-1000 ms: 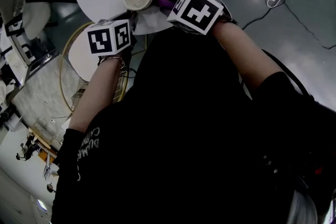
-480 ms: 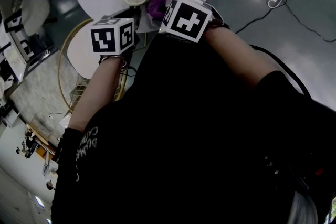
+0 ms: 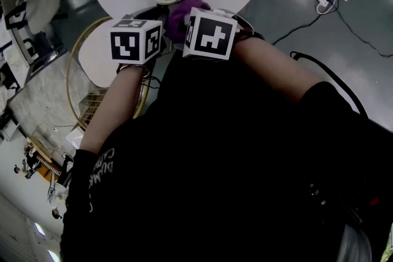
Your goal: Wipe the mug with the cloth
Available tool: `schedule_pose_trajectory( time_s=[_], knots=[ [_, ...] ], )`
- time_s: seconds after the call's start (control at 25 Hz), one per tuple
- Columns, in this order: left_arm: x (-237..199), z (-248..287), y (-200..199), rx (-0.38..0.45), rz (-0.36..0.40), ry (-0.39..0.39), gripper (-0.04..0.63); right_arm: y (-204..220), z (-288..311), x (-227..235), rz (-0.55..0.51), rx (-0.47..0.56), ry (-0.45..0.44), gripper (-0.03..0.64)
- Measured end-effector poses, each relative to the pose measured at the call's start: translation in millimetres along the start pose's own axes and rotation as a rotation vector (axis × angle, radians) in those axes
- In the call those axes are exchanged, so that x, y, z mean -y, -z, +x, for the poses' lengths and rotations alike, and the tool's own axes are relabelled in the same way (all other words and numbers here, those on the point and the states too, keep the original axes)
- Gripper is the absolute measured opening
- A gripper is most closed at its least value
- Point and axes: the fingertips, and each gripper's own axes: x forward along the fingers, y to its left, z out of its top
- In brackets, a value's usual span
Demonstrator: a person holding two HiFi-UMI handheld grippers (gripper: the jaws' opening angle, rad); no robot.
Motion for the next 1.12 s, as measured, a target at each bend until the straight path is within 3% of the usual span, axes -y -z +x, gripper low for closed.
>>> schedule_pose_trajectory(
  time_s=[0.16, 0.28, 0.6, 0.8, 1.12],
  knots=[
    [-3, 0, 0, -0.008, 0.073, -0.019, 0.069, -3, 7, -21, -0.046, 0.006, -0.104, 0.078],
    [-3, -2, 0, -0.01, 0.135, -0.037, 0.072, -5, 10, -27, -0.061, 0.017, -0.132, 0.078],
    [-5, -3, 0, -0.043, 0.249, -0.028, 0.071, -1, 0, 8, 0.03, 0.042, -0.02, 0.077],
    [-4, -3, -1, -0.057, 0.309, -0.022, 0.069, -1, -16, 24, 0.12, 0.093, -0.005, 0.077],
    [-5, -3, 1, -0.088, 0.413, -0.028, 0.071, 2, -31, 37, 0.172, 0.11, 0.038, 0.077]
  ],
)
